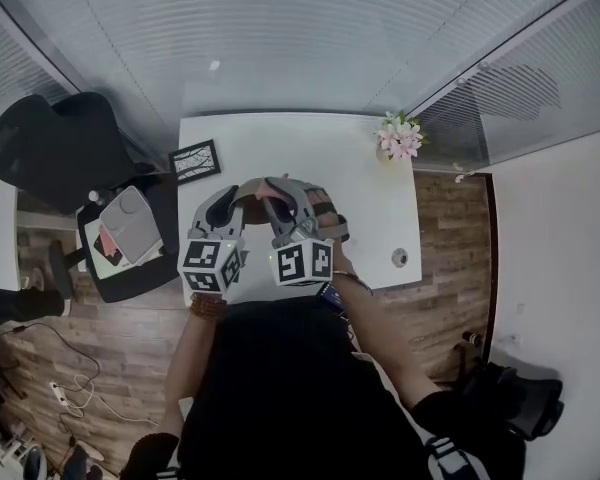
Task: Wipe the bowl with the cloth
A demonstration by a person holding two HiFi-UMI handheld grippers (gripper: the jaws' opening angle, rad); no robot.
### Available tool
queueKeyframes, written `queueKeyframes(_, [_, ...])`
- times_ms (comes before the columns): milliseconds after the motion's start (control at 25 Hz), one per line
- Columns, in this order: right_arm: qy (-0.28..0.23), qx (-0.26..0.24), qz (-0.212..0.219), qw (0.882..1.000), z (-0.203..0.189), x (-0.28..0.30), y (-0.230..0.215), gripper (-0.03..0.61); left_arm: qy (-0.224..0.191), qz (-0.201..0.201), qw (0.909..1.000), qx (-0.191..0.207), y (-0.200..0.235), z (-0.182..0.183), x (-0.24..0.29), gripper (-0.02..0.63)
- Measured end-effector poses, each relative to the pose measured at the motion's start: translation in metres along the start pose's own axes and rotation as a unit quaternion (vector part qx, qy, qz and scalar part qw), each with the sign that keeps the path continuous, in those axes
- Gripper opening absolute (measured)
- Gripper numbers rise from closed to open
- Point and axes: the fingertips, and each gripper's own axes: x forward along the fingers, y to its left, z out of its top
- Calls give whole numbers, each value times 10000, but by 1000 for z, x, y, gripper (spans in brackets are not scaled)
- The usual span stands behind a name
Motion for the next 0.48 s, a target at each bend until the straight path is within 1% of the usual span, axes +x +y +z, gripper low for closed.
queueKeyframes(40, [-63,463,-119,9988,2,0,-6,26,-209,-61,9981,-584,5,5,-3,31])
queueKeyframes(80, [-117,894,-174,9958,3,0,-11,26,-383,-121,9932,-1090,9,9,-5,34])
queueKeyframes(120, [-141,1211,-153,9924,4,0,-13,26,-493,-163,9884,-1425,12,10,-7,40])
queueKeyframes(160, [-123,1349,-69,9908,4,1,-12,25,-511,-180,9869,-1518,14,9,-8,46])
queueKeyframes(200, [-68,1290,48,9916,2,2,-9,23,-419,-184,9894,-1375,15,4,-7,47])
queueKeyframes(240, [8,1065,167,9942,-2,3,-5,23,-233,-199,9937,-1077,13,-3,-6,44])
queueKeyframes(280, [88,714,274,9970,-8,4,0,25,9,-229,9972,-716,11,-10,-4,43])
queueKeyframes(320, [167,269,368,9988,-13,4,5,25,263,-259,9988,-322,7,-17,-1,45])
queueKeyframes(360, [237,-221,455,9984,-17,4,10,23,498,-268,9983,115,4,-22,1,94])
queueKeyframes(400, [282,-680,545,9958,-19,3,15,23,695,-255,9955,593,1,-25,2,132])
queueKeyframes(480, [288,-1325,748,9879,-19,0,26,23,915,-197,9845,1485,-8,-28,4,126])
